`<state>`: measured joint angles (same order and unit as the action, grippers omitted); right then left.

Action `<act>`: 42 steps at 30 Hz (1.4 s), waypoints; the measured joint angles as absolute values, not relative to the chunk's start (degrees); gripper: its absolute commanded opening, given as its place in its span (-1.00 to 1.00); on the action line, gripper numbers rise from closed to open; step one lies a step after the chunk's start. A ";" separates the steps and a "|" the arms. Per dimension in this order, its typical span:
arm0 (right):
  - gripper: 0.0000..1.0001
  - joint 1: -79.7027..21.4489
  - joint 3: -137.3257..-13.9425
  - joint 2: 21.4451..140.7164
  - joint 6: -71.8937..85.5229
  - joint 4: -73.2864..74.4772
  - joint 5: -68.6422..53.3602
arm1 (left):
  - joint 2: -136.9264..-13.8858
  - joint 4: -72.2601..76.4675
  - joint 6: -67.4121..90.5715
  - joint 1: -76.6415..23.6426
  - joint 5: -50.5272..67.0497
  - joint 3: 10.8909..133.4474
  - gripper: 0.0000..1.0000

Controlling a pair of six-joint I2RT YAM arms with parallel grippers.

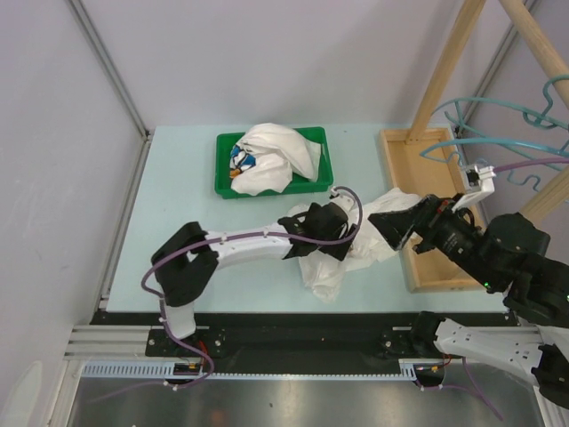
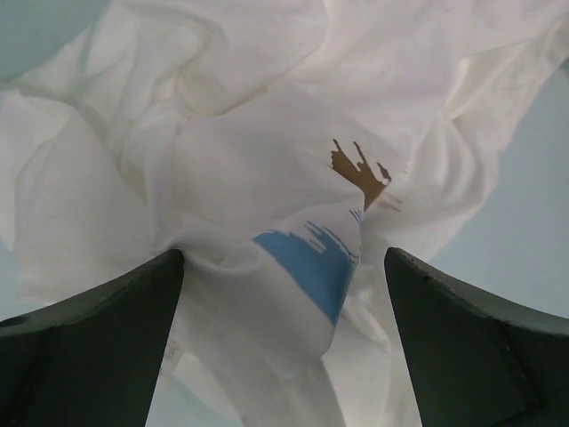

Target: Remove the t-shirt from the hanger

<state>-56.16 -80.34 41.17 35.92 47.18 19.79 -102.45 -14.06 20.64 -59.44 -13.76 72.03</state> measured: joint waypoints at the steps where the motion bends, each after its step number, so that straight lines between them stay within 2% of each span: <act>1: 0.99 -56.16 -79.81 40.07 35.90 47.03 19.38 | -104.75 -14.13 20.16 -59.83 -14.66 72.99 0.99; 6: 0.99 -56.16 -78.76 35.03 35.92 47.07 19.00 | -110.15 -12.93 18.81 -61.04 -14.26 75.02 1.00; 15: 0.99 -56.03 -76.75 30.89 35.92 48.36 19.16 | -118.28 -10.50 17.93 -62.83 -6.96 82.76 1.00; 19: 1.00 -55.86 -76.73 30.41 35.92 48.88 19.18 | -122.15 -12.29 18.50 -63.20 -8.12 86.52 0.99; 21: 0.99 -55.72 -76.73 30.28 35.94 49.08 19.18 | -123.59 -12.91 19.16 -63.24 -9.56 88.01 0.93; 24: 0.99 -55.55 -76.73 30.22 35.92 49.30 19.18 | -123.72 -13.50 20.62 -63.37 -11.79 88.42 0.39; 25: 0.99 -55.46 -76.71 30.15 35.92 49.36 19.18 | -123.72 -13.82 20.93 -63.37 -12.86 88.42 0.10; 27: 0.99 -55.27 -76.69 30.02 35.94 49.39 19.18 | -123.72 -14.13 21.58 -63.29 -14.41 88.36 -0.23; 28: 0.99 -55.24 -76.69 29.93 35.92 49.36 19.16 | -123.72 -14.13 21.78 -63.11 -14.85 88.27 -0.64; 30: 0.99 -55.13 -76.62 29.80 35.92 49.36 19.16 | -123.68 -14.04 22.17 -62.61 -15.18 87.99 -0.96; 36: 0.99 -54.54 -76.49 29.76 35.57 49.41 19.07 | -118.89 -12.58 21.67 -58.83 -11.86 83.64 -1.00; 42: 0.99 -54.30 -76.49 29.82 34.63 49.41 18.98 | -105.75 -14.24 20.36 -48.88 -7.79 81.14 -0.99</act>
<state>-54.30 -76.49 29.82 34.63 49.41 18.98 -105.75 -14.24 20.36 -48.88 -7.79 81.14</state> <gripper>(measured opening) 0.994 0.025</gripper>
